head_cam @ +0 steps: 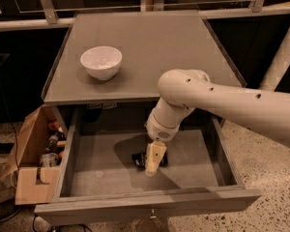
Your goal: Pick rxbar chocolate from top drawer and place on counter
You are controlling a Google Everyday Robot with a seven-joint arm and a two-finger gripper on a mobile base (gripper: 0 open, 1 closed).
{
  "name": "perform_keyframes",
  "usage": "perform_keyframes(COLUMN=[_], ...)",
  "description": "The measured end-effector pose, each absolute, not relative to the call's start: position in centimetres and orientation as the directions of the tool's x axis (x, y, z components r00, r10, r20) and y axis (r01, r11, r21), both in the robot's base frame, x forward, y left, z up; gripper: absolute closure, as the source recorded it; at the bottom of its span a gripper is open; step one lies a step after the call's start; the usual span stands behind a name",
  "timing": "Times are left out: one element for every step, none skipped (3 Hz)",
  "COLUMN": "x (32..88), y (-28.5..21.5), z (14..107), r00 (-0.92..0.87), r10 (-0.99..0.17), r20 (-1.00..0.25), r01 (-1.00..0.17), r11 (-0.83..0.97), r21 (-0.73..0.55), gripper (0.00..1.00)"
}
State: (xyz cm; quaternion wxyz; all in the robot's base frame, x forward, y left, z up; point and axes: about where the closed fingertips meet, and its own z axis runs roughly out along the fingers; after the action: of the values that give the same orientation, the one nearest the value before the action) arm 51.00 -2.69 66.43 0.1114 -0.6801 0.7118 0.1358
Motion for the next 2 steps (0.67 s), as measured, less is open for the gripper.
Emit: perform_keyframes(x=[50.3, 50.5], y=[-1.66, -1.98], z=[63.54, 62.91], r00=[-0.057, -0.071], r10=[-0.958, -0.956], r20=[-0.28, -0.284], r01=[-0.998, -0.997], r11=[0.046, 0.057], r21=[0.045, 0.058], gripper=[0.0, 0.0])
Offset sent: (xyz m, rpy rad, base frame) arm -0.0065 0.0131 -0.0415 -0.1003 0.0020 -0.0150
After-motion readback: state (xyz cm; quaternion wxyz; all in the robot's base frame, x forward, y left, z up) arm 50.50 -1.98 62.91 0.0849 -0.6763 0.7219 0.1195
